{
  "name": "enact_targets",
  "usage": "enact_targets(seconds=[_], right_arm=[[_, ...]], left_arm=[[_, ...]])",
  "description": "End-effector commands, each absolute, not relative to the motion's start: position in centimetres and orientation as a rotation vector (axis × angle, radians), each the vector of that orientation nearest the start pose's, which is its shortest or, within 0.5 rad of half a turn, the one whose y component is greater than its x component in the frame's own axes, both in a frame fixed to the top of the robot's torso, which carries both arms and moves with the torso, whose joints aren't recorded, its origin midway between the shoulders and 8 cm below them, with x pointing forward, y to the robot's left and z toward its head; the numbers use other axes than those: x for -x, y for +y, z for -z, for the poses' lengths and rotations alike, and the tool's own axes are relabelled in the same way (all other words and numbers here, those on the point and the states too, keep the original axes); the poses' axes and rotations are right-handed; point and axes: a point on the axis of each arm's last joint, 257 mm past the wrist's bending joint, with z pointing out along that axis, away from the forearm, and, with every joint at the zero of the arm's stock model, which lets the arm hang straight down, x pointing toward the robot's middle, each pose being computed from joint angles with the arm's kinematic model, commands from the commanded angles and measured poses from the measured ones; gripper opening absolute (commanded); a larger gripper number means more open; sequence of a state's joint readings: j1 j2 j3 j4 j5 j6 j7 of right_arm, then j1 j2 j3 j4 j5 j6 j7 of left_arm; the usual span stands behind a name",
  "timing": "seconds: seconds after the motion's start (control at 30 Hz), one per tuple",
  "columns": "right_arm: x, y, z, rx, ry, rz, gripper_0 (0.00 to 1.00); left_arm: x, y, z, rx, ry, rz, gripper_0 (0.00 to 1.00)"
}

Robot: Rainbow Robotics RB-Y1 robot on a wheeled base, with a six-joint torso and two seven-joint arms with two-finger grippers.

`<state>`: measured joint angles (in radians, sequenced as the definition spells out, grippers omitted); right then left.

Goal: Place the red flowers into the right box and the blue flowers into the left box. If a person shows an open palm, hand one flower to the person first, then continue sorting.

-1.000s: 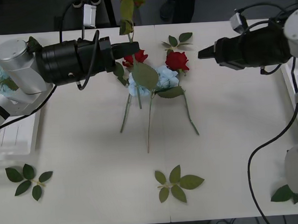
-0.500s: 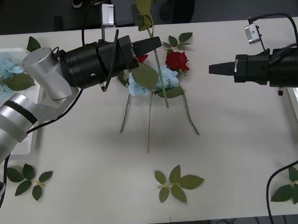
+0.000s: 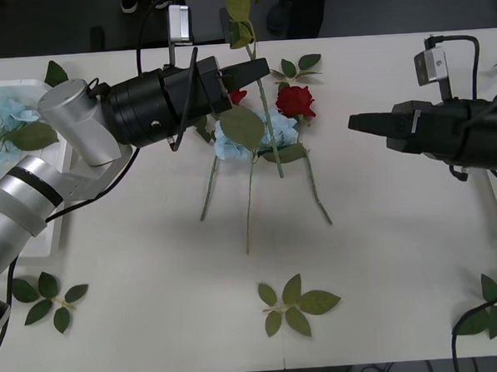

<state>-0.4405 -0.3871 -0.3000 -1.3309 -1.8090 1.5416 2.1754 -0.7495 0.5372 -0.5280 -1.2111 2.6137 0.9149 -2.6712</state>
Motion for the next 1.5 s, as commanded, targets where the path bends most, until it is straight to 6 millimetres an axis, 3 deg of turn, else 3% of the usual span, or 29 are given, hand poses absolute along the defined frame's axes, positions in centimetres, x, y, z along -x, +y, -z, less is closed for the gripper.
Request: enact_targets(seconds=[0.03, 0.17, 0.43, 0.6, 0.77, 0.83, 0.9, 0.97, 1.07, 1.5], right_arm=[[-46.2, -9.8, 6.9, 0.69, 1.628, -1.446, 0.98], [-47.1, -6.9, 6.5, 0.711, 1.624, -1.433, 0.98], [-46.6, -1.5, 5.8, 0.733, 1.61, -1.509, 0.98], [-46.2, 0.9, 6.4, 0.744, 1.618, -1.525, 0.98], [-45.7, 2.0, 7.0, 0.757, 1.637, -1.535, 0.98], [-45.6, 2.2, 7.2, 0.762, 1.64, -1.537, 0.87], [-45.5, 2.4, 7.3, 0.765, 1.644, -1.54, 0.52], [-45.5, 2.4, 7.3, 0.764, 1.646, -1.541, 0.26], [-45.5, 2.4, 7.3, 0.759, 1.648, -1.543, 0.01], [-46.2, 2.1, 6.8, 0.728, 1.636, -1.534, 0.0]], left_arm=[[-49.0, -2.5, 0.9, -0.653, 1.362, 1.572, 0.0], [-49.0, -2.5, 1.0, -0.653, 1.364, 1.573, 0.0], [-49.0, -2.5, 1.1, -0.651, 1.366, 1.573, 0.0], [-48.9, -2.5, 1.2, -0.651, 1.366, 1.574, 0.0], [-48.9, -2.5, 1.3, -0.65, 1.367, 1.575, 0.0], [-48.9, -2.5, 1.2, -0.651, 1.366, 1.574, 0.0], [-48.9, -2.5, 1.3, -0.65, 1.367, 1.575, 0.0], [-48.9, -2.5, 1.3, -0.65, 1.367, 1.575, 0.0], [-48.9, -2.5, 1.3, -0.65, 1.367, 1.575, 0.0], [-48.9, -2.5, 1.3, -0.651, 1.367, 1.576, 0.01]])
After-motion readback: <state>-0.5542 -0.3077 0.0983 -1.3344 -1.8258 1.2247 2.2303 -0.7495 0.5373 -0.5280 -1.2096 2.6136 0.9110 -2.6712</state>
